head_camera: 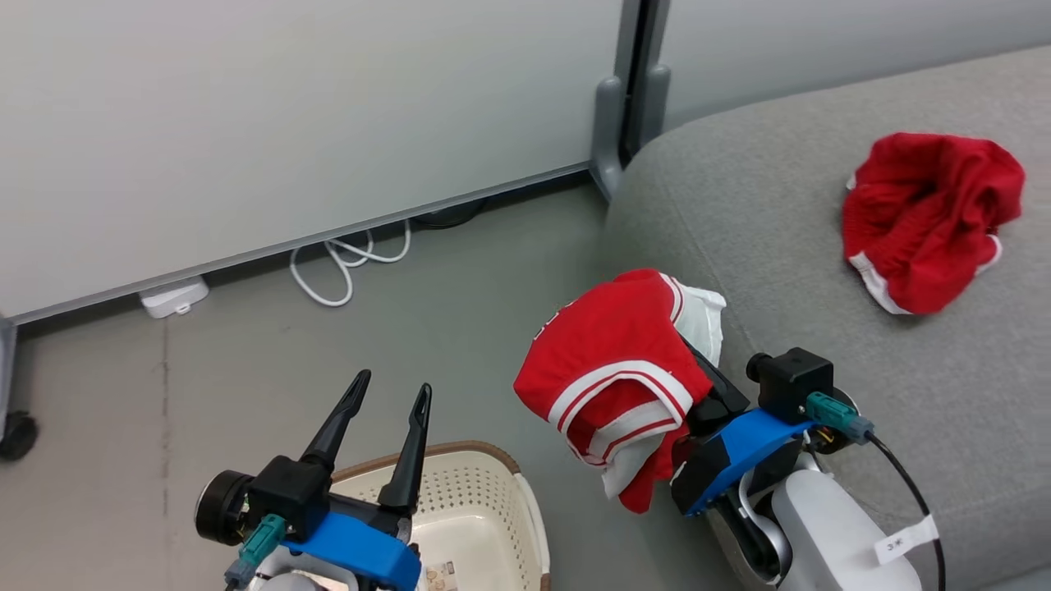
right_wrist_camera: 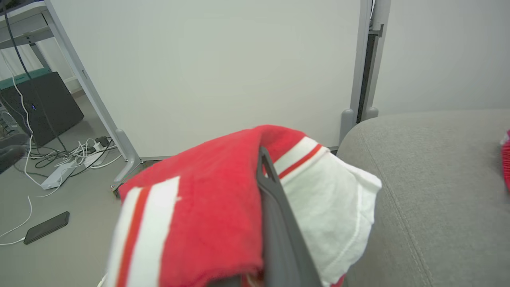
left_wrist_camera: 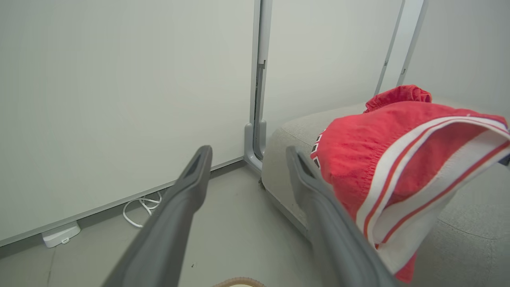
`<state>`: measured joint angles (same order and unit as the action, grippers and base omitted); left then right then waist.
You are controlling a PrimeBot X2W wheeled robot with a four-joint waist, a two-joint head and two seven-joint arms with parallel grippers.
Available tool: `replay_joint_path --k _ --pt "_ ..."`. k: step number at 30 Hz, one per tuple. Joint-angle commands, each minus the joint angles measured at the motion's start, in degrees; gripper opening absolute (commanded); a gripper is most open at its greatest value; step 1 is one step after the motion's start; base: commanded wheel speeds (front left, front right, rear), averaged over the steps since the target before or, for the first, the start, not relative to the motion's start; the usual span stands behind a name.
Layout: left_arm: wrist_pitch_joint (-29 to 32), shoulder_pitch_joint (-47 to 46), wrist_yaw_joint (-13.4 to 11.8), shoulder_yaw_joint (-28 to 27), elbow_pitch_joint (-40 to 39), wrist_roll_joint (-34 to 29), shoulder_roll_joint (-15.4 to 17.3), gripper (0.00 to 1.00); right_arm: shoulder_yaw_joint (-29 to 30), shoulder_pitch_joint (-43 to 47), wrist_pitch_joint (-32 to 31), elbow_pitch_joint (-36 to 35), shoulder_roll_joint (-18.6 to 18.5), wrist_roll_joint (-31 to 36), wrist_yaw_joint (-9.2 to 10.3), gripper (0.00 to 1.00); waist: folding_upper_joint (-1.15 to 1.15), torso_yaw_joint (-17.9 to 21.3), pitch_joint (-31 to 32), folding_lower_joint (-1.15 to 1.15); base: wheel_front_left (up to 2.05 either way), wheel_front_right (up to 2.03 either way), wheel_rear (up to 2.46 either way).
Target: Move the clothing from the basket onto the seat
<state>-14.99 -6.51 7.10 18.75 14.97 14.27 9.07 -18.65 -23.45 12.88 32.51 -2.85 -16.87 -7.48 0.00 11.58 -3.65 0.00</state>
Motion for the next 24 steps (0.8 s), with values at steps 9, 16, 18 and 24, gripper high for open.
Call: replay_joint_path --k 9,16,18,24 --pt "-0.29 -1.48 0.44 -0.32 -0.18 -0.70 0.34 1.00 0.87 0.83 0.32 -1.23 -0.05 -0.57 -0.03 0.00 0.00 12.06 -2.65 0.00 0.00 0.00 0.00" --pt "-0.29 -2.29 0.48 0.79 -0.28 -0.14 1.42 1.00 0.41 1.14 0.90 -1.36 -0.04 -1.66 -0.03 0.00 0.00 17.99 -4.20 0.00 0.00 0.00 0.00" --pt "-0.29 -2.51 0.48 1.15 -0.29 0.21 1.69 1.00 0.27 1.40 0.94 -1.25 -0.02 -1.93 -0.03 0.00 0.00 19.10 -4.49 0.00 0.00 0.00 0.00" --pt "-0.29 -3.75 0.36 2.77 0.28 0.72 2.24 1.00 1.78 1.94 1.60 -1.21 0.00 -1.59 -0.03 0.00 0.00 19.95 -5.13 0.00 0.00 0.00 0.00"
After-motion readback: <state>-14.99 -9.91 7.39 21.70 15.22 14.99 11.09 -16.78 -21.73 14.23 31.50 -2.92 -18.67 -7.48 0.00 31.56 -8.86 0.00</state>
